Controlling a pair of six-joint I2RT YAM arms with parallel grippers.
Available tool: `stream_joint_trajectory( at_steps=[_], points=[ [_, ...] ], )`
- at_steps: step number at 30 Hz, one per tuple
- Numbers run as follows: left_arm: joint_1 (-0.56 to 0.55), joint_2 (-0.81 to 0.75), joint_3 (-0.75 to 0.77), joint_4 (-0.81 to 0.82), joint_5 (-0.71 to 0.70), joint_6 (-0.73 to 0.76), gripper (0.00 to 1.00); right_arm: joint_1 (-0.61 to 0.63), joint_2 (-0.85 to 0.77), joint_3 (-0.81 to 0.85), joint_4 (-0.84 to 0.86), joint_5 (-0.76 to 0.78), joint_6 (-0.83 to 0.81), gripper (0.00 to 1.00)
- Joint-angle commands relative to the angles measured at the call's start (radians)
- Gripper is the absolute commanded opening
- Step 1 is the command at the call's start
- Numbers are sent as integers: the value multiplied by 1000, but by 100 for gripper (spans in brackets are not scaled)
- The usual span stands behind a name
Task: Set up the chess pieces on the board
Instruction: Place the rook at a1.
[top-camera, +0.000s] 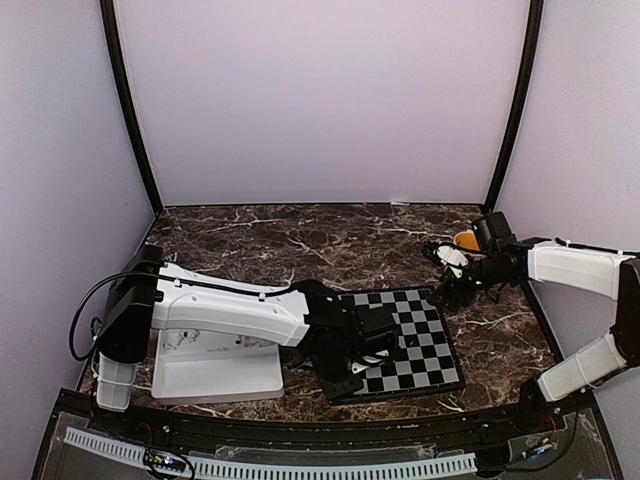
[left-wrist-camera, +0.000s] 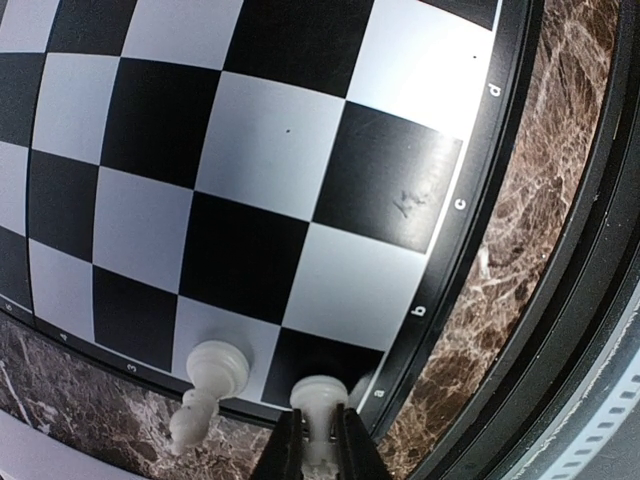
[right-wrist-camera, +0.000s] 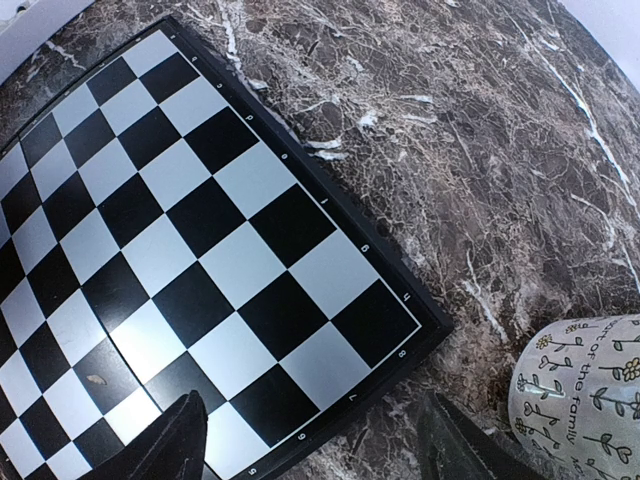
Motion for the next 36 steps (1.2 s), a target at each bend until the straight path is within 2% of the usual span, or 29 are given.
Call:
stream_joint_trajectory(
  at_steps=[1, 12, 17, 20, 26, 28, 31, 36],
  points=[
    [1, 14, 20, -5, 4, 1, 13, -6, 1, -10, 1, -10, -11, 73],
    [1, 12, 30, -24, -5, -7, 24, -5, 3, -10, -1, -11, -13, 73],
    [0, -24, 41, -34, -22, -17, 34, -6, 4, -10, -1, -13, -14, 73],
    [0, -71, 62, -82, -35, -25, 42, -5, 3, -9, -2, -13, -12, 73],
    [1, -266, 16, -116, -120, -38, 44, -5, 6, -8, -2, -13, -11, 73],
    [29, -337, -35, -100, -147, -63, 45, -5, 9, -6, -2, -15, -11, 73],
    [145, -413, -136, -112, -177, -141, 45, -4, 7, -7, -3, -18, -10, 73],
    [350, -456, -322, -124, -203, -231, 41, -5, 5, -8, -1, -17, -7, 73]
  ],
)
